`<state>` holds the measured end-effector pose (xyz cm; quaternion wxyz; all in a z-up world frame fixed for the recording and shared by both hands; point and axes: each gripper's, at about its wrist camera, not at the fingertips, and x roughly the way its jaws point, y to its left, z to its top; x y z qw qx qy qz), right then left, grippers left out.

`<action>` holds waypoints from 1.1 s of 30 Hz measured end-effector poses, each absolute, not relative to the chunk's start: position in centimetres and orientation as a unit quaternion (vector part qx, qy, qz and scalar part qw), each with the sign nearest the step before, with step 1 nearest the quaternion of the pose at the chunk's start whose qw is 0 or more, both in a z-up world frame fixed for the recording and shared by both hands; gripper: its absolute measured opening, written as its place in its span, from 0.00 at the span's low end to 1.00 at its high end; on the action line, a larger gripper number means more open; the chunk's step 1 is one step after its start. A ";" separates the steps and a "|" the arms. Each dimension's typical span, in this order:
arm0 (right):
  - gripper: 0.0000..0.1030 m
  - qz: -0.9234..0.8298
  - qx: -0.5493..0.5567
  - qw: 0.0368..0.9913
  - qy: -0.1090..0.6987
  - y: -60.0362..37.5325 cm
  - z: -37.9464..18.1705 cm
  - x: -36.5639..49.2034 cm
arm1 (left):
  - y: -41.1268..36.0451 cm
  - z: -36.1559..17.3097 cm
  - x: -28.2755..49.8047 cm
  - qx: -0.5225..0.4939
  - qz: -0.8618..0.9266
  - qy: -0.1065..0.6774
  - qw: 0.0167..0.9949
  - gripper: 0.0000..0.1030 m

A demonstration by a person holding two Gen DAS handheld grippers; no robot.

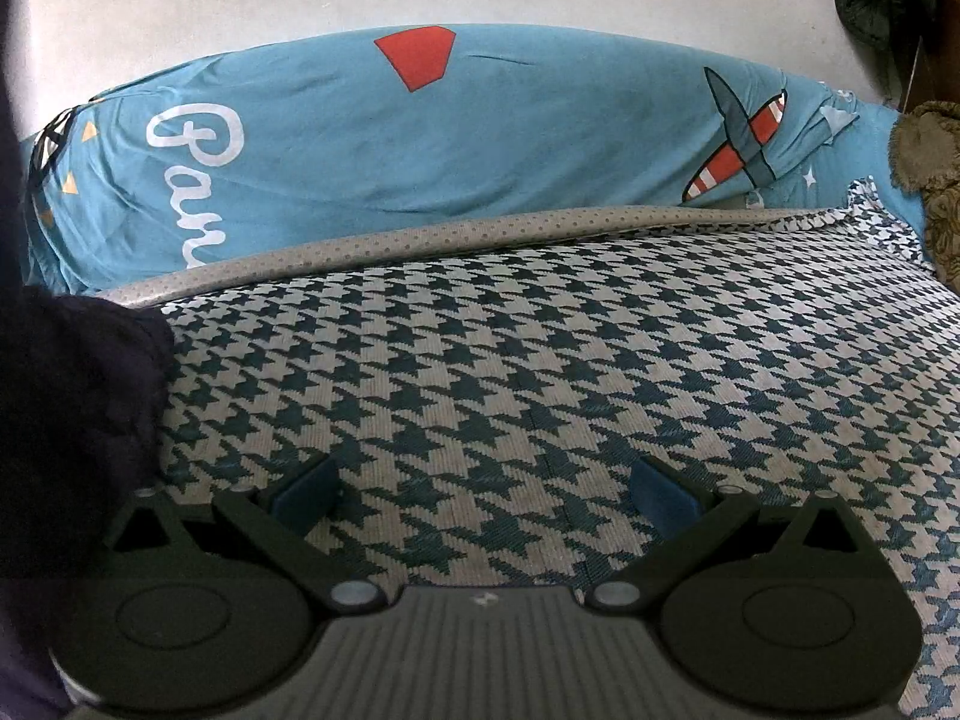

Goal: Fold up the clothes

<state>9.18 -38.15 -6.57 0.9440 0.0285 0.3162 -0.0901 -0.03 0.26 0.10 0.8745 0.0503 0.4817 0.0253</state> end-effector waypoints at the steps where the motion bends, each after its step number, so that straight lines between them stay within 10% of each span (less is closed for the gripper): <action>1: 1.00 -0.090 0.028 0.944 0.316 -38.1 -6.6 9.2 | 0.3 0.1 0.0 0.050 0.025 0.482 0.875 1.00; 33: 1.00 -0.090 0.028 0.944 0.317 -37.9 -6.5 9.0 | 0.2 0.4 -0.8 0.055 0.005 0.476 0.878 1.00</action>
